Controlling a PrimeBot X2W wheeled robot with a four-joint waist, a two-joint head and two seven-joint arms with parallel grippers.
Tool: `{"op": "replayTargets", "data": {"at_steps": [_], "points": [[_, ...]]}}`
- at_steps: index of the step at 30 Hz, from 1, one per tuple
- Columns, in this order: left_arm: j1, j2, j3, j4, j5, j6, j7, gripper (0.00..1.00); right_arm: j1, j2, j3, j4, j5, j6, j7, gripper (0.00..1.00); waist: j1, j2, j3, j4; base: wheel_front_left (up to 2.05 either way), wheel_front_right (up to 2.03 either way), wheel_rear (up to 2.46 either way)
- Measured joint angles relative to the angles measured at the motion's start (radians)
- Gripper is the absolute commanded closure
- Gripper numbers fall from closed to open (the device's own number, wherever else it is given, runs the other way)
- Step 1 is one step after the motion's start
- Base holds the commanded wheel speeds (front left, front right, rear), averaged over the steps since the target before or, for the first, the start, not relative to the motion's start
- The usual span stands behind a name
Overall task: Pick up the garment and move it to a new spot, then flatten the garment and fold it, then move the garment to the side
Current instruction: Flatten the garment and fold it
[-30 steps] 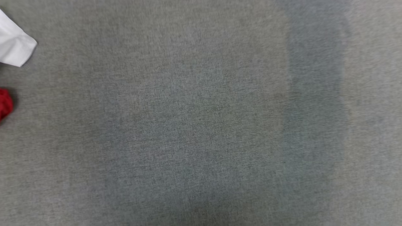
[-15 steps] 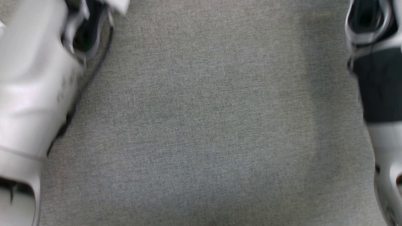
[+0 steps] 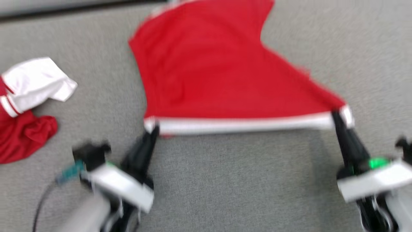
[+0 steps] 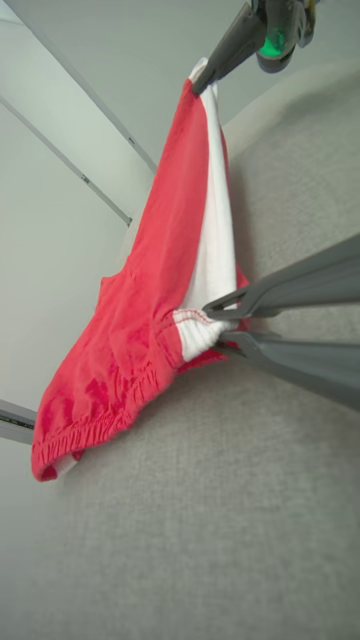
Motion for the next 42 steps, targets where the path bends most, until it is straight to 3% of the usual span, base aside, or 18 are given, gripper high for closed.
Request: {"op": "replayTargets", "data": {"at_steps": [7, 11, 14, 20, 27, 36, 42], "points": [[0.461, 0.026, 0.017, -0.208, -0.027, 0.107, 0.003, 1.00, 0.447, -0.050, -0.086, -0.161, -0.030, 0.001, 0.048, 1.00, -0.0001, 0.0000, -0.203, 0.003, 0.00, 0.00, 0.00], [0.586, 0.044, 0.035, -0.349, -0.043, 0.166, 0.003, 1.00, 0.616, -0.009, -0.160, -0.269, -0.047, 0.001, 0.090, 1.00, -0.0002, 0.0000, -0.271, 0.023, 0.00, 0.00, 0.00], [0.615, 0.054, 0.041, -0.418, -0.054, 0.186, 0.010, 1.00, 0.636, 0.024, -0.204, -0.302, -0.086, 0.000, 0.131, 1.00, -0.0002, 0.0000, -0.273, 0.046, 0.00, 0.00, 0.00], [0.530, 0.047, 0.067, -0.501, -0.088, 0.212, 0.077, 1.00, 0.410, 0.079, -0.226, -0.279, -0.117, 0.000, 0.237, 1.00, -0.0001, 0.0000, -0.194, 0.069, 0.00, 0.00, 0.00], [0.332, 0.034, 0.060, -0.526, -0.100, 0.218, 0.217, 1.00, 0.056, 0.026, -0.215, -0.130, -0.155, 0.000, 0.376, 1.00, -0.0002, 0.0000, -0.075, 0.146, 0.00, 0.00, 0.00], [0.112, -0.086, 0.045, -0.454, -0.170, 0.225, 0.337, 1.00, -0.212, -0.056, -0.188, 0.059, -0.164, 0.000, 0.509, 1.00, -0.0001, 0.0000, 0.008, 0.287, 0.00, 0.00, 0.00], [0.016, -0.139, 0.049, -0.340, -0.178, 0.221, 0.353, 1.00, -0.315, -0.074, -0.163, 0.134, -0.176, 0.000, 0.543, 1.00, -0.0001, 0.0000, 0.051, 0.323, 0.00, 0.00, 0.00]]}}
